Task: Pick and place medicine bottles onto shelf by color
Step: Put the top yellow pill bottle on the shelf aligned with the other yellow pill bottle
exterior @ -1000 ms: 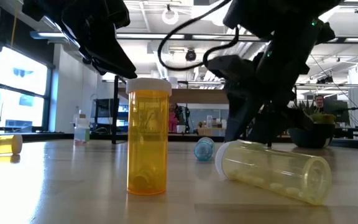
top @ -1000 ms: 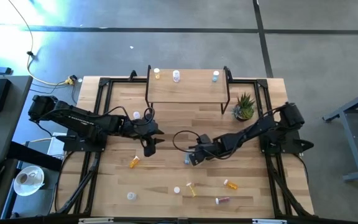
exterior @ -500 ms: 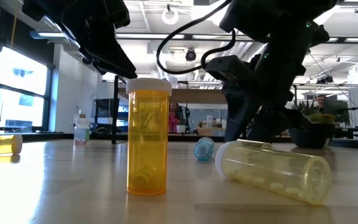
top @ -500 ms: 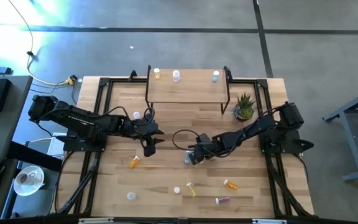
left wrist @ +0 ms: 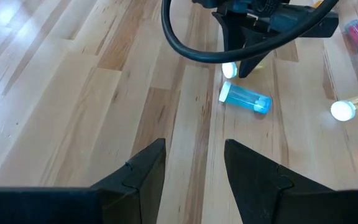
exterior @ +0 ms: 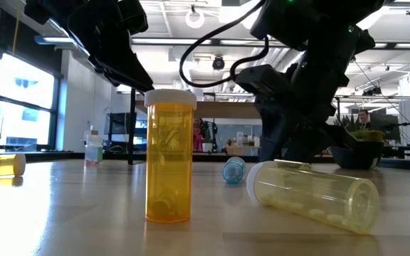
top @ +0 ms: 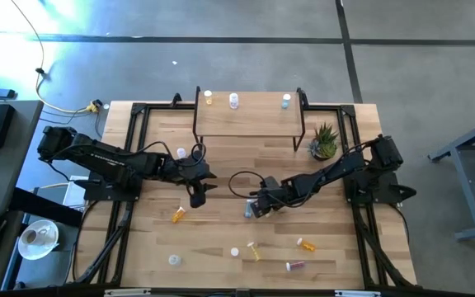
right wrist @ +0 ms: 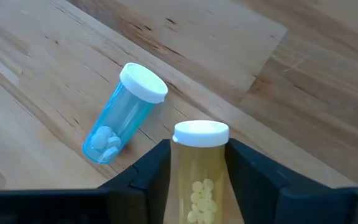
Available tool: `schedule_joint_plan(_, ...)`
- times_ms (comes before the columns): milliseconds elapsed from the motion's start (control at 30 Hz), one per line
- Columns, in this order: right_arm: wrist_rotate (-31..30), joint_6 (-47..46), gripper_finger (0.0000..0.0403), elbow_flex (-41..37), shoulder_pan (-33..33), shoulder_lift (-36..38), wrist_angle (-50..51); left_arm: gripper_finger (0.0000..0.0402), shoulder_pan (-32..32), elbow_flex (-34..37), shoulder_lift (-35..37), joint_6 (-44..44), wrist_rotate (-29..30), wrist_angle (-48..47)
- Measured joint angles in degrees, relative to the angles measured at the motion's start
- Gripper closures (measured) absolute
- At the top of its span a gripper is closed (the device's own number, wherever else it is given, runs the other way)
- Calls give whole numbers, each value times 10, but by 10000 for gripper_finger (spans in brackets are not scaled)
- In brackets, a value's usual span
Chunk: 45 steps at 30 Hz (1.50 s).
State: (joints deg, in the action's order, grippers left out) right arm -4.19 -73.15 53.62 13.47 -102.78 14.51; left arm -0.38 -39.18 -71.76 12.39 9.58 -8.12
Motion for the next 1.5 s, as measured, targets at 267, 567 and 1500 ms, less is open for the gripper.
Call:
schedule_joint_plan(267,0,15,299,-1,0,1,0,248,0,0,0,0,0,0)
schedule_joint_plan(567,-29,74,304,-4,0,38,-8,248,-2,0,0,24,-5,-11)
schedule_joint_plan(1500,-300,403,304,-1,-82,207,-128,248,0,0,0,-83,1,104)
